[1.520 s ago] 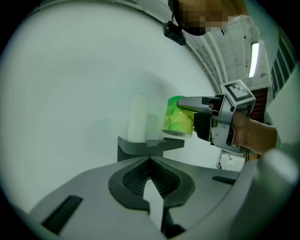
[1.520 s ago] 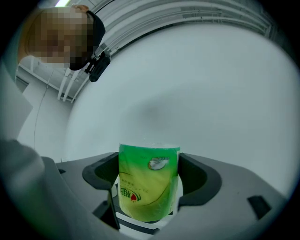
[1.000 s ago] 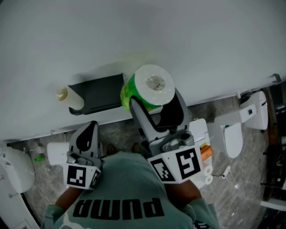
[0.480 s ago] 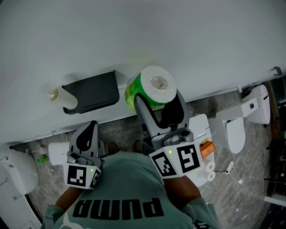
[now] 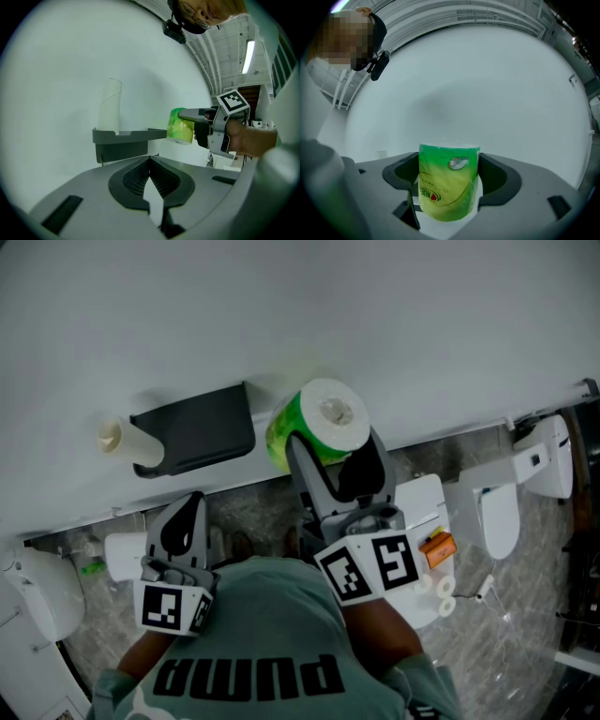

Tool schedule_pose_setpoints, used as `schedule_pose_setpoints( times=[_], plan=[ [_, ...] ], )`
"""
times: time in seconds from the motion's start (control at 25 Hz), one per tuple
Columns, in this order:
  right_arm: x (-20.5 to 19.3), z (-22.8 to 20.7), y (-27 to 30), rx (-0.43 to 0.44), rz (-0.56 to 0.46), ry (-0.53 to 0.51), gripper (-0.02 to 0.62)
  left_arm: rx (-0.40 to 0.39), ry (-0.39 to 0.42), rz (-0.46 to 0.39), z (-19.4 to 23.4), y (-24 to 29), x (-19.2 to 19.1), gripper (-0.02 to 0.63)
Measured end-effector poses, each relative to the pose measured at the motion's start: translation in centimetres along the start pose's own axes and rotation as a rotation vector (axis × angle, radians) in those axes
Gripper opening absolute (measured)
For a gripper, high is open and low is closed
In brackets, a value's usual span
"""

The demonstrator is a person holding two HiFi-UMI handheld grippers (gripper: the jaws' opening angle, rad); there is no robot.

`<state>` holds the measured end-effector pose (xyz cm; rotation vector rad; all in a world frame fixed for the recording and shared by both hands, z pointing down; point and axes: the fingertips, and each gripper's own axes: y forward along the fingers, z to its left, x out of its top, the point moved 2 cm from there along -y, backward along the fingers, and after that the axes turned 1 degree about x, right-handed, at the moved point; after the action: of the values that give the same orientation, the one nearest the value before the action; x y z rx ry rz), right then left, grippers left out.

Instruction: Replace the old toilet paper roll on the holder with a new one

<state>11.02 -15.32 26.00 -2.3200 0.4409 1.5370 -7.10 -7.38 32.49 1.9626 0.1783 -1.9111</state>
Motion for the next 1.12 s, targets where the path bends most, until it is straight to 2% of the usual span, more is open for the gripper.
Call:
schedule_pose_setpoints(
  times=[0.24, 0.32, 0.48, 0.68, 1.12],
  plan=[
    [-1.3, -0.5, 0.9, -0.008, 0.02, 0.063, 0.397, 0.017, -0.005, -0.001, 1.0, 0.1, 0.0, 0.003],
    [-2.1, -0.9, 1.3, -0.014, 0.031, 0.112, 0.397, 0.023, -0.004, -0.012, 1.4, 0.1, 0.1, 0.003],
    [-3.5, -1.7, 2.0, -0.028, 0.048, 0.223, 0.397, 0.027, 0.003, 0.026, 2.0, -0.1, -0.4, 0.003],
    [-4.5, -2.0, 2.5, -0.033, 0.054, 0.297, 0.397, 0.05, -0.024, 0.028, 2.7, -0.1, -0.2, 0.003],
    [-6.3, -2.7, 2.5, -0.045, 0.051, 0.52, 0.397, 0.044, 0.003, 0.039, 3.3, -0.5, -0.6, 0.003]
  ],
)
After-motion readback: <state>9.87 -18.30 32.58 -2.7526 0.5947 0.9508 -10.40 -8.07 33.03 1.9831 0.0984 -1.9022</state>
